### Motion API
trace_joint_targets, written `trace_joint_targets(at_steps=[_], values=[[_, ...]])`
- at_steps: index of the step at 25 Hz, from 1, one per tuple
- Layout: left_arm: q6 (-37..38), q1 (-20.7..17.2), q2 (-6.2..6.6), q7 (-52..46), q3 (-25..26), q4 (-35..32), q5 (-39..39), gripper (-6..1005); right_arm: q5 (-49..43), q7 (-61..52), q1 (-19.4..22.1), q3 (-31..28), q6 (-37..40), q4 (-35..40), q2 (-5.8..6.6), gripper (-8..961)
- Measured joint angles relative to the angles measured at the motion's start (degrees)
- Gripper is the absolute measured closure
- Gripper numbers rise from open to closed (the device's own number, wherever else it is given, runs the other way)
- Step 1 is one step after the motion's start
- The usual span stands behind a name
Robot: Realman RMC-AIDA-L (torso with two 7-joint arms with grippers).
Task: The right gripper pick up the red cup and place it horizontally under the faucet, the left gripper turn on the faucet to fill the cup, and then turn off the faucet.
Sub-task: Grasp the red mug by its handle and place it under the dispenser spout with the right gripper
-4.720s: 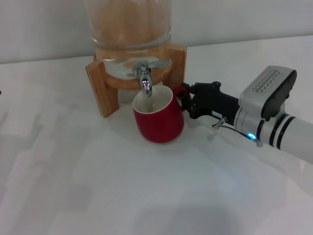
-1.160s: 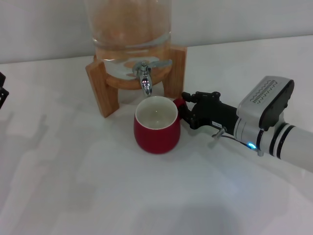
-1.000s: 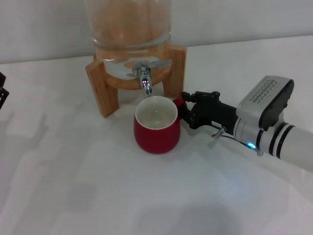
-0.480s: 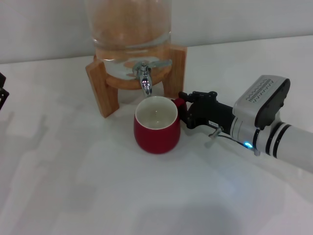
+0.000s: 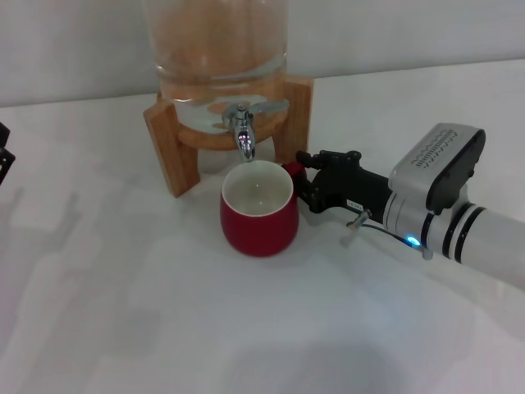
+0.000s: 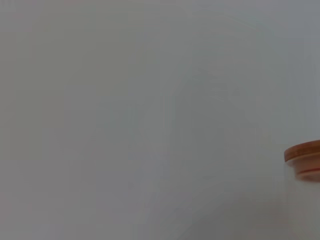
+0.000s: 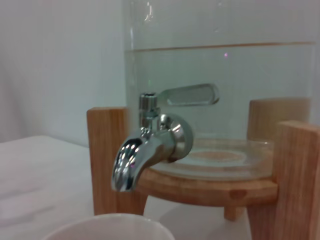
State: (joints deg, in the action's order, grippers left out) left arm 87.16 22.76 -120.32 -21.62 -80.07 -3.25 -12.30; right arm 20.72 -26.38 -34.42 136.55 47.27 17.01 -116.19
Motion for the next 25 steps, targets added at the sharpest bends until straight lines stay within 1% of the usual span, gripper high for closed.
trace_joint_targets(at_steps=[25], values=[[0.03, 0.40, 0.00, 0.00, 0.01, 0.00, 0.00, 119, 0.00, 0.21, 0.00, -1.86, -1.26, 0.12, 0.00, 672]])
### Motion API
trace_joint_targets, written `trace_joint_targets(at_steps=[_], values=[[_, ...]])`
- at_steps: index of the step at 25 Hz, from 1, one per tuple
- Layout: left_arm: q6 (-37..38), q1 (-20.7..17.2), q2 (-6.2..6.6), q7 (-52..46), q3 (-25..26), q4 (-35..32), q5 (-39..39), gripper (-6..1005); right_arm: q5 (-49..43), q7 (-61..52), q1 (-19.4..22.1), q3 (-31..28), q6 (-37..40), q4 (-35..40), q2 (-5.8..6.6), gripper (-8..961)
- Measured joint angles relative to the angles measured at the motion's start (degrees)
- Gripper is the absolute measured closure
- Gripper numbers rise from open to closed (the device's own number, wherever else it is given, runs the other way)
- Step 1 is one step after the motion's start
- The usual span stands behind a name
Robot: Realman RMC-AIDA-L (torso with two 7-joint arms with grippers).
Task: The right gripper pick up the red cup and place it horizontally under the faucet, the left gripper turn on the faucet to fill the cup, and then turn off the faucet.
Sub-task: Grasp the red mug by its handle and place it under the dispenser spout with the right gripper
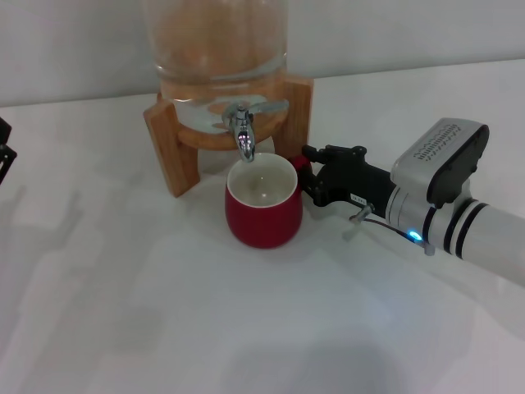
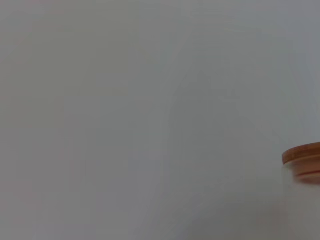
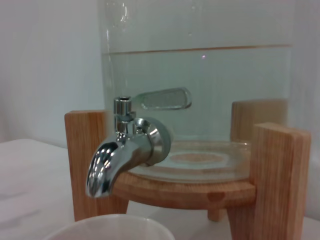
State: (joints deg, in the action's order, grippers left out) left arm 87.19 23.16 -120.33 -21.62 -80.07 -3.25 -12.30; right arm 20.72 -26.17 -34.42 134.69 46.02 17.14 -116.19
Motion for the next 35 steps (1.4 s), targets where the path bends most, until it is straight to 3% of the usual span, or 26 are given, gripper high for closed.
trace_joint_targets(at_steps=[19, 30, 35], values=[[0.00, -0.26, 0.00, -0.08, -0.74, 0.00, 0.00, 119, -0.54, 0.12, 0.10, 0.71, -0.23, 0.00, 0.00, 666], [0.00, -0.31, 0.01, -0.18, -0.71, 0.00, 0.00, 119, -0.59, -0.04, 0.24, 0.29, -0.81, 0.00, 0.00, 556], [-0.01, -0.31, 0.01, -0.18, -0.70, 0.00, 0.00, 119, -0.59, -0.06, 0.42, 0.58, -0.93, 0.00, 0.00, 555]])
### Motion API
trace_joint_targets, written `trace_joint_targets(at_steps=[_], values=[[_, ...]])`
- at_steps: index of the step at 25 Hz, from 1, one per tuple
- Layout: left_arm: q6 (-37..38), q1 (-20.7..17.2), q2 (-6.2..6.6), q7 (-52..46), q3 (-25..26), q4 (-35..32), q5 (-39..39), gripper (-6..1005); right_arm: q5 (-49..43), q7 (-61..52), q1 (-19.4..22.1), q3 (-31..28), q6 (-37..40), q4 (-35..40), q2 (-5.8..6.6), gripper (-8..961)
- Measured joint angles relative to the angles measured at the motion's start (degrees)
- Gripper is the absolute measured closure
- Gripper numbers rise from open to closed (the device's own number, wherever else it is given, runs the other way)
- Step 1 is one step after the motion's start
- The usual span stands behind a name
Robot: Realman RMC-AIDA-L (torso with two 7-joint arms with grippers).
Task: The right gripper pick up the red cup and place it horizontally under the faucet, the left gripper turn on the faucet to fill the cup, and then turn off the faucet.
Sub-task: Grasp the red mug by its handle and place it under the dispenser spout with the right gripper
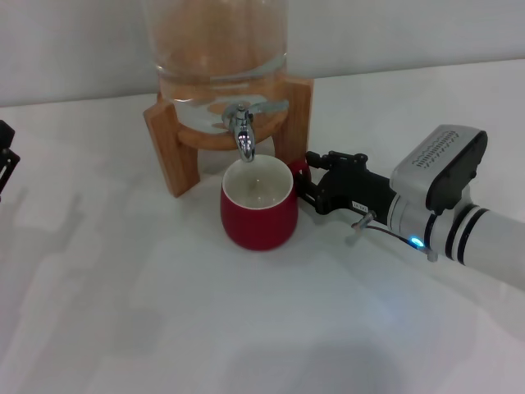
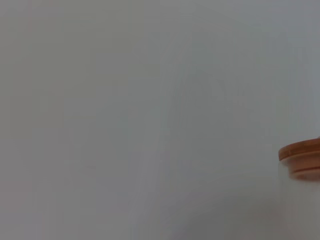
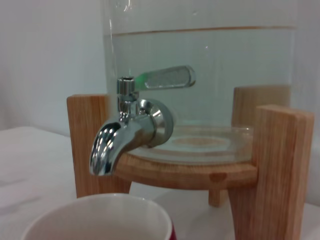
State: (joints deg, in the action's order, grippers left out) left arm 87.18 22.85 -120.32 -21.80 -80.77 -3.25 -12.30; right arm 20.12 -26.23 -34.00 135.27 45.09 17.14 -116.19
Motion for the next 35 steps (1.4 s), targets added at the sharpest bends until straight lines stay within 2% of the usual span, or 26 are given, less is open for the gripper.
trace_joint_targets(at_steps=[35], values=[[0.10, -0.26, 0.09, 0.01, 0.00, -0.09, 0.00, 119, -1.59, -0.14, 5.15, 0.34, 3.41, 1.59, 0.61, 556]])
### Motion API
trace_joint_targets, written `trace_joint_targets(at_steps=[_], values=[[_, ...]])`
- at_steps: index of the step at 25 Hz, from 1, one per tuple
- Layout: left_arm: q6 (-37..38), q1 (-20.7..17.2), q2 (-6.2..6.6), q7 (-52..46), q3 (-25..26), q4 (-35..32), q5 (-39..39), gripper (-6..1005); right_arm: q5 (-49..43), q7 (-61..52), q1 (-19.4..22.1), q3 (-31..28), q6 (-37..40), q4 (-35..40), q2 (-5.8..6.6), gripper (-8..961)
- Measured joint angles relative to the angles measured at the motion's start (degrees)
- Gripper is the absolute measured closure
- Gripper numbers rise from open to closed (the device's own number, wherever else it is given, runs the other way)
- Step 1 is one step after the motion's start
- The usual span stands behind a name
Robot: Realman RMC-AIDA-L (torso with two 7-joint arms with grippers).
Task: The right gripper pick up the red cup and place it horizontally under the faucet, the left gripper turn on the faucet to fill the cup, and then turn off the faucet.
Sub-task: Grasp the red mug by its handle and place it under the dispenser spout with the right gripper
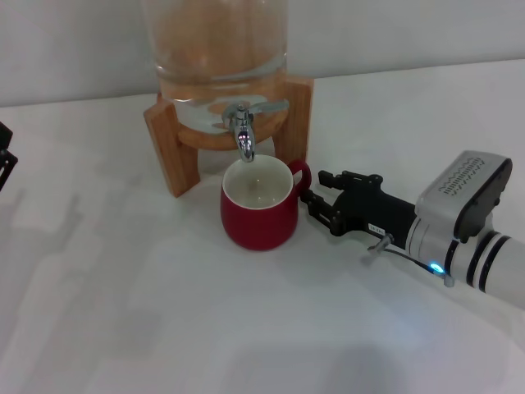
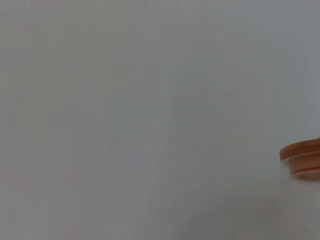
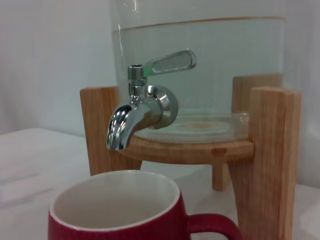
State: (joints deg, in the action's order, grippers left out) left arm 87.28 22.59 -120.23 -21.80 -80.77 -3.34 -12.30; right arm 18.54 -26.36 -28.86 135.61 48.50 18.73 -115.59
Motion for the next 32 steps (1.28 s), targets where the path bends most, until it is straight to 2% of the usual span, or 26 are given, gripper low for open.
trace_joint_targets(at_steps=[32], values=[[-0.01, -0.09, 0.09, 0.00, 0.00, 0.22, -0.01, 119, 0.01, 0.29, 4.47, -0.09, 5.34, -0.91, 0.59, 556]])
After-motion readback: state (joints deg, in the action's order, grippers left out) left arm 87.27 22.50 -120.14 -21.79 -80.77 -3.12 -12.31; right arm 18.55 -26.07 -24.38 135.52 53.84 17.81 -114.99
